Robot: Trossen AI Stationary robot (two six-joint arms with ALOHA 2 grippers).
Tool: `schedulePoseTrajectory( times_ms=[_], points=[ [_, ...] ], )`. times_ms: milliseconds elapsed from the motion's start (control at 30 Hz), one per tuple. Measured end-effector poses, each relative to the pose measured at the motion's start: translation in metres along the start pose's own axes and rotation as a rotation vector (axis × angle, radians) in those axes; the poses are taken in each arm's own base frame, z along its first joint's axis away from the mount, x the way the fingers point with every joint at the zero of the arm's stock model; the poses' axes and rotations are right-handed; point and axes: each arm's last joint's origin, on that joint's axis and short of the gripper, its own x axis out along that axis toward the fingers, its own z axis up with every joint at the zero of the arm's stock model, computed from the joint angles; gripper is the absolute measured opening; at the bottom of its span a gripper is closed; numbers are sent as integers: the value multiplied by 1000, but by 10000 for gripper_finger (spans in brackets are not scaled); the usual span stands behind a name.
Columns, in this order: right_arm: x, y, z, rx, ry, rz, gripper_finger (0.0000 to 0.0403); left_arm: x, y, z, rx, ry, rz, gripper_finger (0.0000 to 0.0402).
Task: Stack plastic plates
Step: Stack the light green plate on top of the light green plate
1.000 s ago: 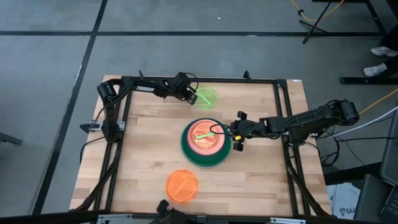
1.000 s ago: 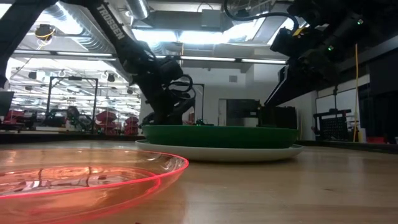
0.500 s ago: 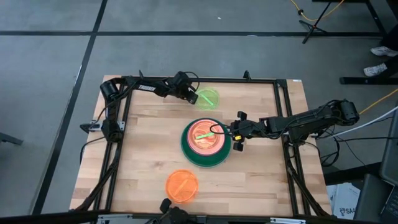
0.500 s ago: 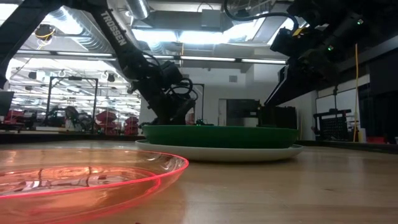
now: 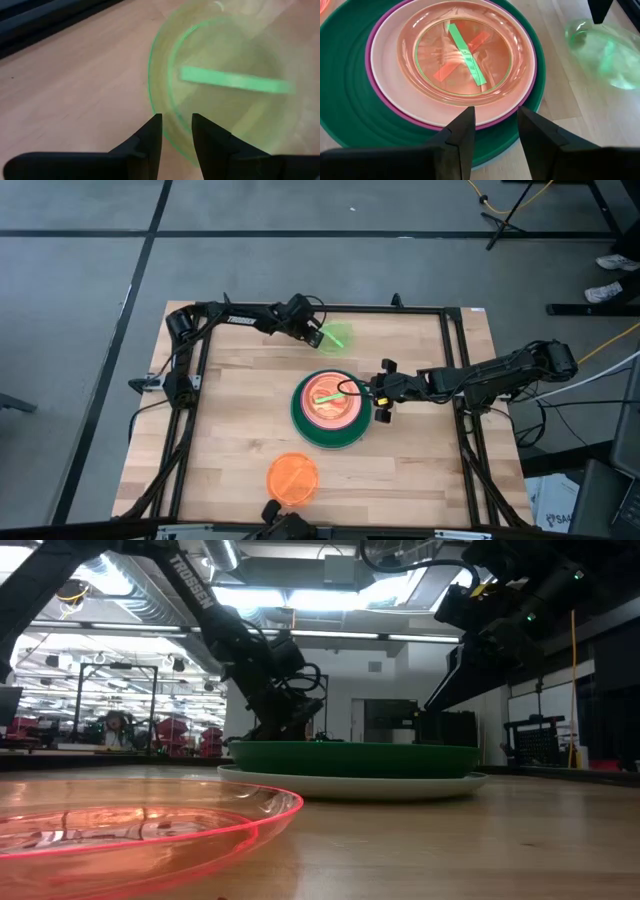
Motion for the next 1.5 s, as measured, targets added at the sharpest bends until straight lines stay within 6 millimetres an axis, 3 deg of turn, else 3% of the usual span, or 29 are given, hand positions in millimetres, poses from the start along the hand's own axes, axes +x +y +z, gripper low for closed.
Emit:
schedulePoseTrajectory(
  times_ms=[133,767,1167,1300,1500],
  points=[
    [0,0,0,0,0,0,138,10,0,3,14,72,29,100],
    [0,0,0,0,1,2,138,8,-4,2,84,120,72,100],
    [0,0,0,0,2,2,138,-34,-34,3,270,128,41,100],
    [0,0,0,1,2,3,138,-40,-42,3,410,113,42,100],
    [0,0,0,2,2,3,138,-39,-53,-8,960,148,4,100]
  ],
)
